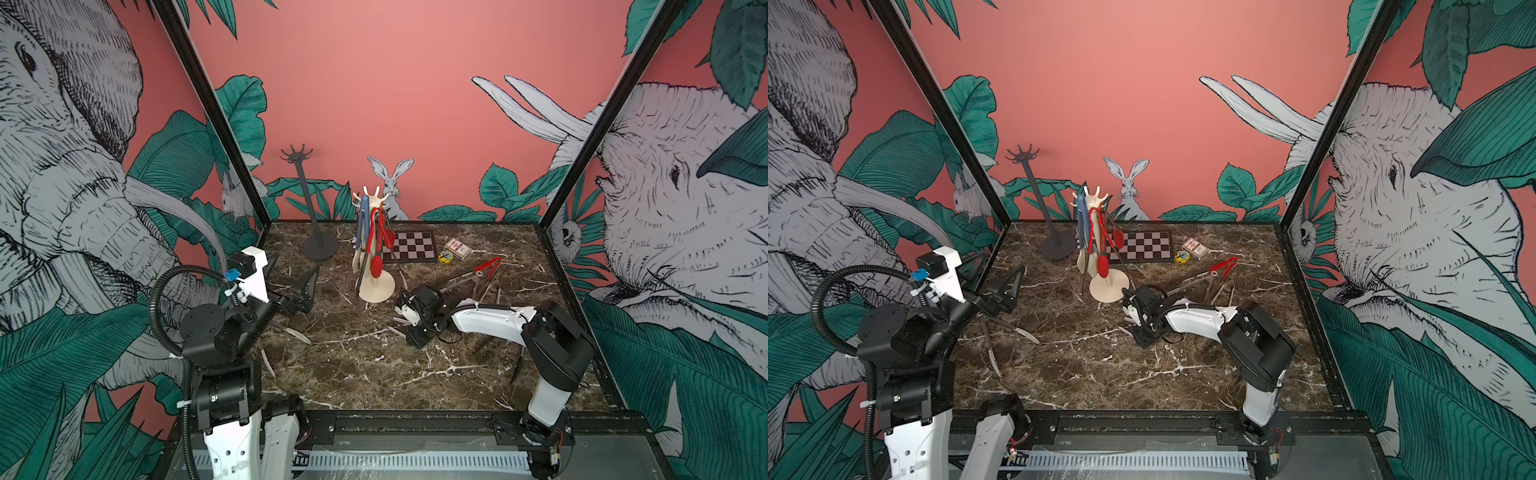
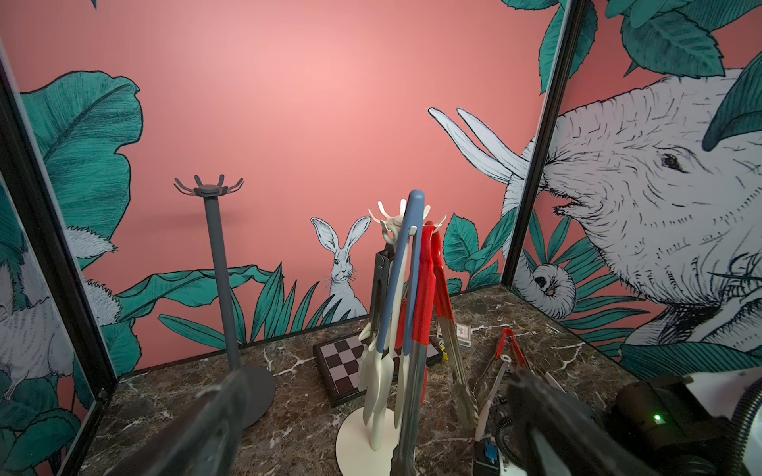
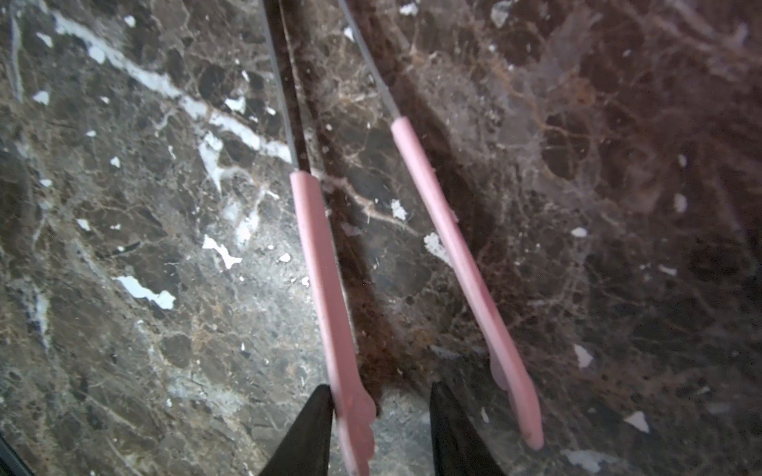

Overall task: Hang food tongs on kitchen utensil racks
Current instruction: Pick up the food tongs from the center of the board.

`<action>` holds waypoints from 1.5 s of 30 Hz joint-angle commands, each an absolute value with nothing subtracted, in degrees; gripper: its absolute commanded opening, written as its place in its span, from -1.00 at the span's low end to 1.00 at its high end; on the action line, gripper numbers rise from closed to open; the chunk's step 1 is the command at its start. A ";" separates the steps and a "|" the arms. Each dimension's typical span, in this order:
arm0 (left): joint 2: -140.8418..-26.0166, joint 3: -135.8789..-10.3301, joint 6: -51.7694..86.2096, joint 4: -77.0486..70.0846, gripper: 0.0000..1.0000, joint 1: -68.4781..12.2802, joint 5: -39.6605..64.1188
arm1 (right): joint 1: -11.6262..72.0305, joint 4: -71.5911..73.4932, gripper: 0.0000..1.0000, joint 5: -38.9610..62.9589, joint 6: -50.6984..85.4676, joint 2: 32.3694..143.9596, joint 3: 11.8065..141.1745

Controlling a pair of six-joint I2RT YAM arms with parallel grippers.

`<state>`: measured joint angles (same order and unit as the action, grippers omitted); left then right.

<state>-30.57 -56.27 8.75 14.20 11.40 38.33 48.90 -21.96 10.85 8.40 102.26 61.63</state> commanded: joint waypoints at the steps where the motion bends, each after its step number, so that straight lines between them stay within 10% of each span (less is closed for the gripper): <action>1: -29.97 -56.07 7.40 15.25 0.99 11.66 38.06 | 49.98 -22.80 -0.29 9.32 6.26 103.58 63.24; 17: -30.50 -55.15 7.51 14.32 0.99 11.66 37.73 | 50.71 -25.03 -0.88 10.06 2.90 101.08 61.64; 45: -31.62 -52.48 9.71 9.61 0.99 11.71 40.69 | 39.68 -21.91 -1.00 18.12 7.42 74.96 45.20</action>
<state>-31.51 -53.10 9.10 12.19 11.40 39.57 41.19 -24.05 16.43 7.05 77.19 45.58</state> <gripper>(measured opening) 0.994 0.073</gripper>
